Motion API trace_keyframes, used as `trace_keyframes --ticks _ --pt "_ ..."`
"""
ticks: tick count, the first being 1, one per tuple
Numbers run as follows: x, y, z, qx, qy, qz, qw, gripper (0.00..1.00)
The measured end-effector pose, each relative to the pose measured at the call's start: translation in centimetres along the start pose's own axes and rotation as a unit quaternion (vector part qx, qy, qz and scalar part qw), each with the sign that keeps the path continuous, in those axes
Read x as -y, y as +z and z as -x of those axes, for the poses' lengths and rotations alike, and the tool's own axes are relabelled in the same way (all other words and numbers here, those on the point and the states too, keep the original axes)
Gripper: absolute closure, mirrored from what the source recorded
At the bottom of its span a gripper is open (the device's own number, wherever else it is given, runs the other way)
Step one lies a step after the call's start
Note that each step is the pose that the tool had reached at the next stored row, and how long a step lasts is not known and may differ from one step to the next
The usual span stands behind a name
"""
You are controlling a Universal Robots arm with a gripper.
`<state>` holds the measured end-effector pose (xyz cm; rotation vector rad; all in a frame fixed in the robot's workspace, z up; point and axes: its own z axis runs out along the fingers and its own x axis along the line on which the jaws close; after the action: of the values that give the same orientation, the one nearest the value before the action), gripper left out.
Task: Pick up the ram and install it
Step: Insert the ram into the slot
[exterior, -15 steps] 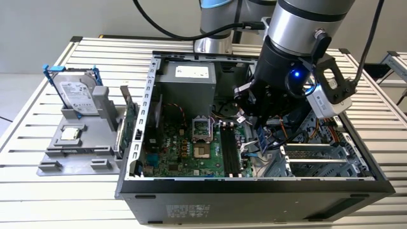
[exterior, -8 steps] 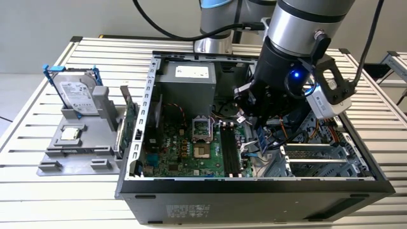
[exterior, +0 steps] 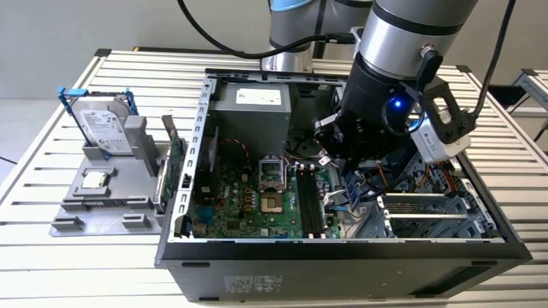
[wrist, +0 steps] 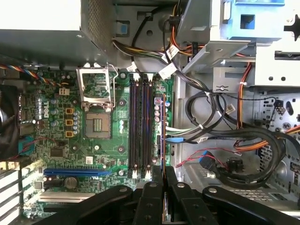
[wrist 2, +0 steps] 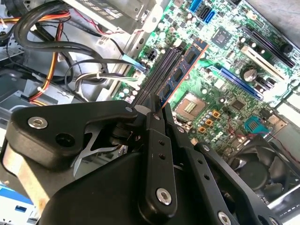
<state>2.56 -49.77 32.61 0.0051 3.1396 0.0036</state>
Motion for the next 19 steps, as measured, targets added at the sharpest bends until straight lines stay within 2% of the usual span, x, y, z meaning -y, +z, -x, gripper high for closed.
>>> trace_keyframes --ticks 12,19 --pt "-0.03 0.87 -0.42 -0.0001 0.000 0.0000 1.0000 1.00" --pt "-0.18 1.92 -0.69 0.0000 0.000 0.0000 1.0000 1.00"
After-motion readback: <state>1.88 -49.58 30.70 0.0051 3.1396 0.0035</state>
